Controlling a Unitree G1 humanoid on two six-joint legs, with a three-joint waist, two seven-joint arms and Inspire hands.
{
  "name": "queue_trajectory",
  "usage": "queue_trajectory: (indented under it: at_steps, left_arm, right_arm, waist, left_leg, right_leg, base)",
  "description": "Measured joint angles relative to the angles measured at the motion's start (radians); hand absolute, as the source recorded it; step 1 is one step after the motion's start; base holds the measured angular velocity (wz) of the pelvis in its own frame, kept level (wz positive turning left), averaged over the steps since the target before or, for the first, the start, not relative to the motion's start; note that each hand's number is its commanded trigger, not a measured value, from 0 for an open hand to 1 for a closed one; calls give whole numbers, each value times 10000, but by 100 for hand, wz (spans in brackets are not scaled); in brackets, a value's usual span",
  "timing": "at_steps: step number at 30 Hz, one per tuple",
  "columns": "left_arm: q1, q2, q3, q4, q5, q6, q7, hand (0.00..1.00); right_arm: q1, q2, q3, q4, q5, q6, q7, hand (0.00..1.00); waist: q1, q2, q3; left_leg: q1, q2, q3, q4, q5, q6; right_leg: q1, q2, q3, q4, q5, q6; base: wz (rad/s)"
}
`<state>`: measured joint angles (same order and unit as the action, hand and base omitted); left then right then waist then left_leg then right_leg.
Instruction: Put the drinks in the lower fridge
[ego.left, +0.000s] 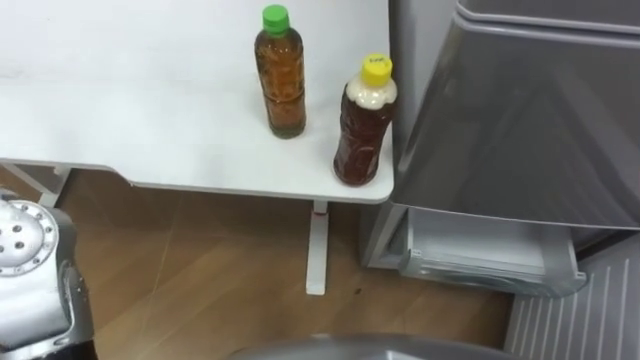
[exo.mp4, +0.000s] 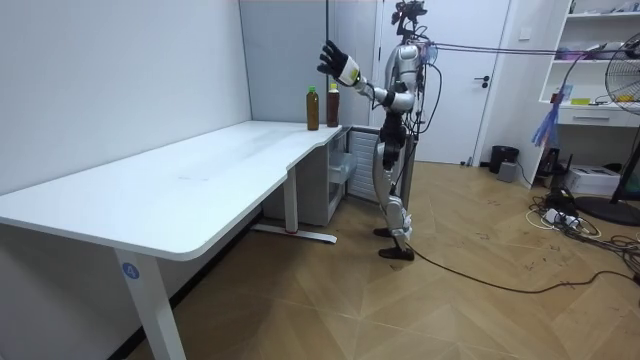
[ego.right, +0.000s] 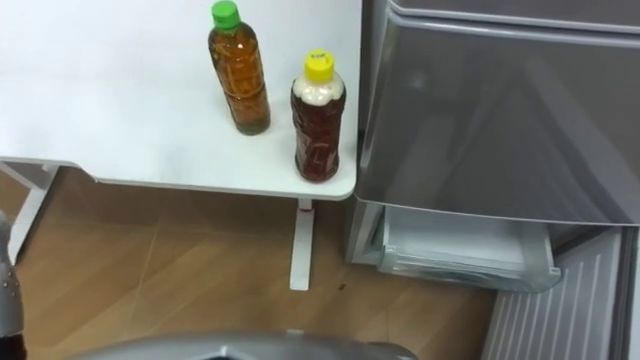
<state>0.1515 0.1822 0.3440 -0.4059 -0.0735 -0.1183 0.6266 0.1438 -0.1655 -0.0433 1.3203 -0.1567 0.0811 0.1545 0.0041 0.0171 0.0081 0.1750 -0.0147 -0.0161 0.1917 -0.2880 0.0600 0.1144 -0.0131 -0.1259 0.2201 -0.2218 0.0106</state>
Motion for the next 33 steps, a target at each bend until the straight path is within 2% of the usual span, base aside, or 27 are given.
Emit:
queue_trajectory:
  at_steps: [1, 2, 4, 6, 10, 14, 16, 19, 22, 27, 33]
  left_arm:
    - [-106, 17, -196, -206, -36, 2, -483, 0]
    - [-161, 22, -338, -315, -61, 2, -729, 0]
    - [-419, 35, -994, -483, -236, 15, -1698, 0]
    - [-513, 49, -1343, -484, -253, 45, -2391, 0]
    - [-906, 97, -2036, -485, -254, 129, -3694, 0]
    - [-1449, 128, -2552, -485, -509, 473, -4794, 0]
    - [-1557, 279, -2852, -485, -928, 589, -5633, 0]
    - [-1562, 358, -3010, -485, -920, 830, -6452, 0]
    - [-1565, 358, -3092, -485, -921, 947, -7195, 0]
    - [-1574, 362, -3095, -485, -921, 1134, -8027, 0]
    - [-1574, 364, -3360, -485, -924, 1196, -8689, 0]
  right_arm:
    - [-79, -3, -7, 52, -52, -24, 19, 0]
    - [-118, -7, -6, 83, -46, -39, 32, 0]
    - [-209, -24, 2, 119, -41, -49, 158, 0]
    - [-329, -37, 15, 127, -82, -50, 226, 0]
    - [-401, -103, 7, 168, -86, -101, 409, 0]
    - [-478, -141, 132, 186, -113, -98, 513, 0]
    - [-534, -192, 216, 208, -110, -98, 664, 0]
    - [-597, -248, 193, 313, -106, -100, 828, 0]
    - [-647, -281, 193, 337, -162, -95, 898, 0]
    - [-703, -401, 203, 417, -238, -59, 1006, 0]
    - [-793, -412, 215, 493, -236, -15, 990, 0]
  waist:
    - [-34, -32, 4]
    - [-62, -23, 44]
    - [-173, -52, 68]
    - [-279, -83, 37]
    - [-408, -75, 45]
    - [-522, -72, 42]
    - [-604, -68, 40]
    - [-821, -53, 41]
    - [-884, 13, 45]
    - [-906, 166, 3]
    - [-906, 142, 18]
  left_leg:
    - [-84, -7, 2, 34, 6, 3]
    - [-111, -8, -2, 65, 7, 3]
    - [-165, -8, -14, 84, 9, 3]
    - [-224, -4, -12, 85, 11, 2]
    - [-335, 18, 40, 93, 17, -8]
    - [-263, 25, 91, 65, 23, -18]
    - [-183, 25, 86, 55, 23, -18]
    - [-87, 19, 52, 48, 23, -18]
    - [-78, 22, 60, 53, 23, -19]
    - [-66, 22, 65, 49, 23, -19]
    - [-67, 27, 24, -30, 23, -19]
  right_leg:
    - [-57, -14, -11, -1, 1, 1]
    - [-60, -16, -24, -4, 2, 2]
    - [-88, -22, -55, -12, 2, 3]
    - [-149, -20, -47, -12, 2, 3]
    - [-303, -13, 106, -6, 3, 0]
    - [-266, -1, 203, -22, 3, 0]
    - [-198, -13, 266, -49, 6, -4]
    - [23, -10, 268, -298, 50, 0]
    - [57, 0, 282, -366, 66, -2]
    - [66, -3, 273, -365, 66, -2]
    - [70, -13, 168, -364, 65, -1]
  base:
    - [3]
    - [0]
    - [5]
    - [-2]
    - [-8]
    - [-5]
    - [-9]
    - [-1]
    - [0]
    - [0]
    - [5]
